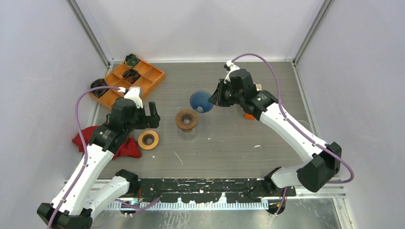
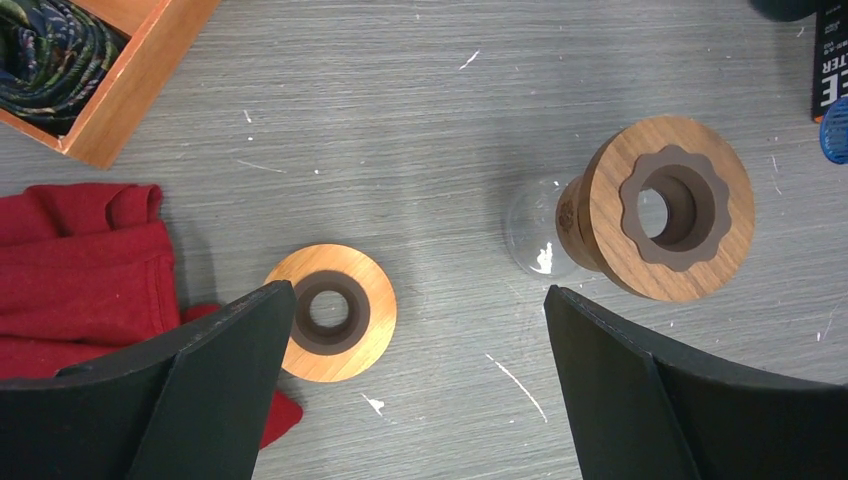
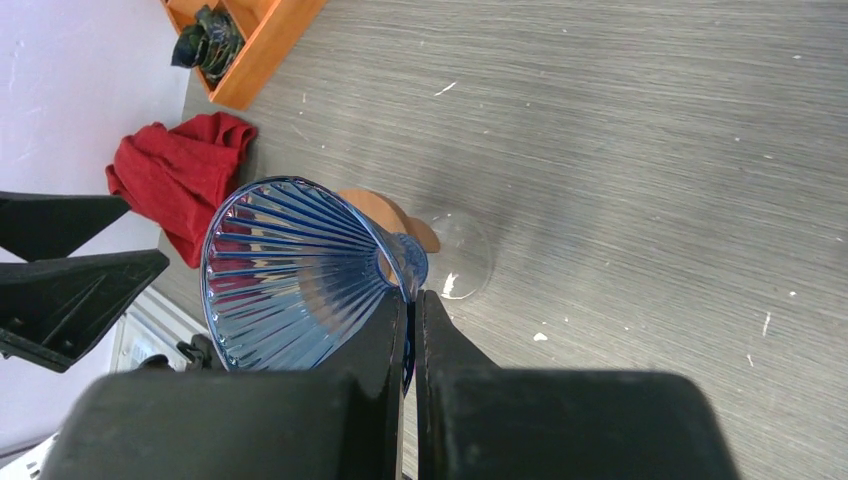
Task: Place the coffee filter in the dripper
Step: Press the coffee dripper onto the connecting ring.
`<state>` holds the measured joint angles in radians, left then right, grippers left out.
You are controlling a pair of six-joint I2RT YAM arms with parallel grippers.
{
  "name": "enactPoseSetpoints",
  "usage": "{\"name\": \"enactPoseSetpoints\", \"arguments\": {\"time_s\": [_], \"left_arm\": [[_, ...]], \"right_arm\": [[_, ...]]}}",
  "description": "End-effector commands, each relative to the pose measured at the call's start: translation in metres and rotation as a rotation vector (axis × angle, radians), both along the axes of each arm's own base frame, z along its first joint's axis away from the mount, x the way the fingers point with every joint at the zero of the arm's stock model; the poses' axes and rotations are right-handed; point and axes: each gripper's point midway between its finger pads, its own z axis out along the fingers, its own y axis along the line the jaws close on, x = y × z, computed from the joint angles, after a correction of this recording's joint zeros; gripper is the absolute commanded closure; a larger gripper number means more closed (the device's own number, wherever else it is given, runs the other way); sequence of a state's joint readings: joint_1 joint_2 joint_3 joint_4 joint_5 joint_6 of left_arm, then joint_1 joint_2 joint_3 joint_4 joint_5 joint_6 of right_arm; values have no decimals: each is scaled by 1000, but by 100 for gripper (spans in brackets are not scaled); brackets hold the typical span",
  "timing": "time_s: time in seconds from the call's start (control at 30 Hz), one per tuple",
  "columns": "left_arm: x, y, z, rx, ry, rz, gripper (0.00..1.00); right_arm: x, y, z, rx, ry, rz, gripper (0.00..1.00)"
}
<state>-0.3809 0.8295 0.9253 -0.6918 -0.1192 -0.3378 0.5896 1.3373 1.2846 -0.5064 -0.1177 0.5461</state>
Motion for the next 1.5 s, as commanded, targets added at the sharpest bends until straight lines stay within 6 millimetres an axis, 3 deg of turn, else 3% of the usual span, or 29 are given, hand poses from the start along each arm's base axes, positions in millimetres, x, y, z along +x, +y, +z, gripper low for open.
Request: {"name": "enactPoseSetpoints", "arguments": {"time_s": [0.0,0.3,0.53,1.1,1.47], "left_arm": [[9,1,10,-28,-49,26,1],[9,4,11,-34,-52,38,1],[10,5,13,-36,-59,43,1],[14,4,18,-42,-65,42,1],[13,-28,38,-201,-38,-42,12]], "right_arm": [[4,25,42,62,-100,63,99],[-3,63,34,21,-62,170,99],[-13,79,21,4,-23,227,99],[-6,85,-15,-85,17,231,99],[-4,82,-39,-156,47,241,99]]}}
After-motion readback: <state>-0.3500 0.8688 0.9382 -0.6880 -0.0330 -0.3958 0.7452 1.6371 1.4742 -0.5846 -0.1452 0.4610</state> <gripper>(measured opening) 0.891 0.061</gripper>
